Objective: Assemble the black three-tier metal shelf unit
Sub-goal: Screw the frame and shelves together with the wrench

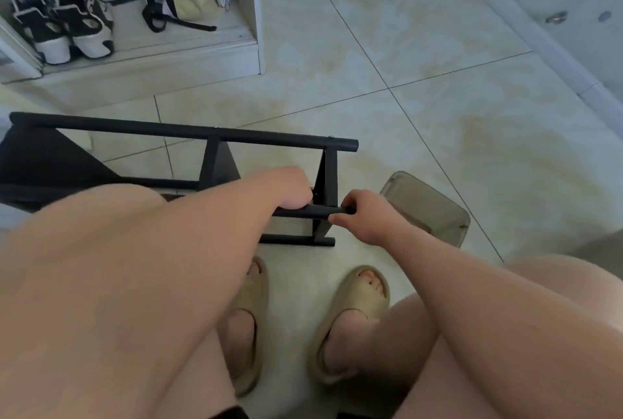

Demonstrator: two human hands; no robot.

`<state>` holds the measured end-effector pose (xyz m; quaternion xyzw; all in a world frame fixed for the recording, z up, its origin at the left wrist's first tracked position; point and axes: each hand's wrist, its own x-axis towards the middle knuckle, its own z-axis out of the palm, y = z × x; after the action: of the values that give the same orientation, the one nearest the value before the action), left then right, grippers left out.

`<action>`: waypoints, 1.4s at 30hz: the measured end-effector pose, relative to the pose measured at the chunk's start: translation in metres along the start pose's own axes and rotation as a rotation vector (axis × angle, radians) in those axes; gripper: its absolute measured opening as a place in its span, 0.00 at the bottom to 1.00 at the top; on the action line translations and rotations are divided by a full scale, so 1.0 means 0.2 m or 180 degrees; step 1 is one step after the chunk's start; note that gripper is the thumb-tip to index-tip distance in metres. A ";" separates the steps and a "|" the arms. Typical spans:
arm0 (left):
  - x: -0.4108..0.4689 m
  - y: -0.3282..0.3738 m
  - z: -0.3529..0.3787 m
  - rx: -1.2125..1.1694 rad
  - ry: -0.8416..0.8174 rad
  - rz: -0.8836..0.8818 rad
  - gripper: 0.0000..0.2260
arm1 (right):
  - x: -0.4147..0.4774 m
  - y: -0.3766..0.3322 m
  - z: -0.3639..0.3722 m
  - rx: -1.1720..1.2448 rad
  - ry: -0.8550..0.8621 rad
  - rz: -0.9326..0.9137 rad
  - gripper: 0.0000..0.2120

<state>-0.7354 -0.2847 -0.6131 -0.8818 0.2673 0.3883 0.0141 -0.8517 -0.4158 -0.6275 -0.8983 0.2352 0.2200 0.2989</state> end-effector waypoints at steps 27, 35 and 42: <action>-0.48 -0.04 0.56 0.0462 -0.0514 0.0524 0.10 | -0.58 0.00 0.44 -0.1816 0.0089 -0.0377 0.67; -0.41 -0.08 0.53 -0.0286 -0.0659 0.0333 0.12 | -0.48 0.03 0.42 -0.1948 -0.0203 -0.0645 0.70; -0.29 -0.15 0.52 -0.2433 -0.0916 -0.0130 0.09 | -0.42 0.04 0.41 -0.1783 -0.0184 -0.0771 0.70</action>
<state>-0.8239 -0.2085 -0.6509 -0.7653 0.0816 0.5787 -0.2697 -0.9442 -0.3442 -0.6460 -0.9606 0.0480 0.2645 0.0702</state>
